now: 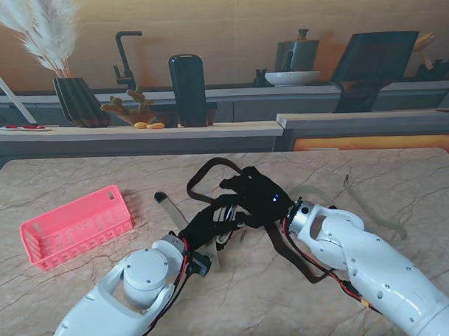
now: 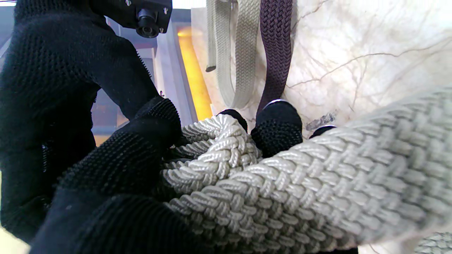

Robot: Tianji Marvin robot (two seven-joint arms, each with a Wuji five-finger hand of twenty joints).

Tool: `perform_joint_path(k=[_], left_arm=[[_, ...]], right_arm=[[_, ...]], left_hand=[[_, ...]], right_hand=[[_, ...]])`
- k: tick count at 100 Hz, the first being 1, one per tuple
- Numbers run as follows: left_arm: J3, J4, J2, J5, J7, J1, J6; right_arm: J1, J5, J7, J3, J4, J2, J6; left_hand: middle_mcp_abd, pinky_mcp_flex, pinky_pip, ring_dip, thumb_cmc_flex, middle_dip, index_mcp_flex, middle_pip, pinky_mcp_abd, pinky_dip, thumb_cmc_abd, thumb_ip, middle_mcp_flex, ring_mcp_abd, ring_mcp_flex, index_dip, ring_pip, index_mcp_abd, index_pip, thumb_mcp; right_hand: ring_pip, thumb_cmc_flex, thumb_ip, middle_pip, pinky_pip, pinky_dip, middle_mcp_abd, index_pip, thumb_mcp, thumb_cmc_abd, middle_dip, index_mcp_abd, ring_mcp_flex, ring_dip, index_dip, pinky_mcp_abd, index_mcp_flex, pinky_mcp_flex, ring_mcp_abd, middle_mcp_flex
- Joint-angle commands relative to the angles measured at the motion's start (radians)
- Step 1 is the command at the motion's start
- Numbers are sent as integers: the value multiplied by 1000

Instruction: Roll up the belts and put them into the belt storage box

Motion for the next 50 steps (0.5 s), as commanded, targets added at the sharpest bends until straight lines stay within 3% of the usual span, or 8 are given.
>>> perform_joint_path(k=[1,5,8,12,21,34,39,50], left_arm=[[3,-16,-3,-2,-12,0,12],[5,-16,-3,0,-14,-2,18],[6,-16,-3,2,-13,-3,23],[7,-18,-4,4,-9,-3,30],[6,-23,-8,7,4,-1,40],[2,-30,-12,22,31,6,51],[0,-29,-13,26,38,8,43],[-13,-27,-12,26,46,17,5]], right_arm=[[9,9,-6,-8,4,-10,-13],[15,12,-14,-14,11,-11,-16],[21,12,-25,-21,17,-11,-21],[25,11,-31,-25,19,-11,-29],[36,9,-54,-37,31,-12,-47],[43,19,-71,-45,45,-16,-59],[42,21,-77,-45,46,-17,-54],[25,8,-91,-26,31,-15,-18]], left_hand=[[-40,21,43,-7,20,-5,37,63,32,-13,-21,-1,51,-34,48,-11,37,-15,1,17],[-41,21,42,-7,19,-5,37,63,33,-15,-23,-2,52,-35,50,-13,37,-13,-1,15],[-41,26,42,-8,18,-6,37,63,34,-17,-23,-4,53,-36,52,-16,37,-9,-4,12],[-41,27,42,-9,16,-6,38,64,35,-18,-26,-6,53,-36,52,-19,36,-6,-7,7],[-44,29,42,-10,6,-7,39,65,37,-22,-30,-10,53,-34,55,-27,36,-1,-15,-3],[-33,-2,28,-13,-70,-19,51,45,43,-37,-8,-7,27,-13,24,-75,15,17,-125,17],[-4,-72,-16,-5,-141,-45,35,-33,38,-34,32,19,-40,30,-45,-95,-37,28,-218,45],[46,-280,-188,2,-182,-198,-62,-315,13,-28,33,19,-248,75,-260,-159,-209,14,-383,-38]], right_hand=[[35,4,-22,-2,-12,5,-21,70,-12,36,-1,-15,33,27,20,-9,100,3,-17,47],[52,3,-38,4,-7,8,-38,85,-27,39,5,-14,54,38,12,-10,168,10,-25,93],[66,20,-86,2,0,11,-53,150,-53,22,21,-22,75,55,-72,-8,222,16,-33,152],[84,38,-109,2,5,11,-71,232,-91,9,29,-46,99,69,-136,-5,277,22,-41,223],[146,47,-114,32,19,13,-128,336,-108,0,47,-55,170,107,-209,2,483,41,-61,463],[221,34,-128,-12,37,11,-168,372,-47,-61,53,-15,239,151,-301,7,583,63,-85,676],[235,26,-139,-19,42,9,-167,382,-17,-75,55,-1,250,157,-319,10,597,68,-86,696],[256,32,-139,-15,50,8,-153,388,1,-81,58,25,261,166,-324,20,611,72,-80,705]])
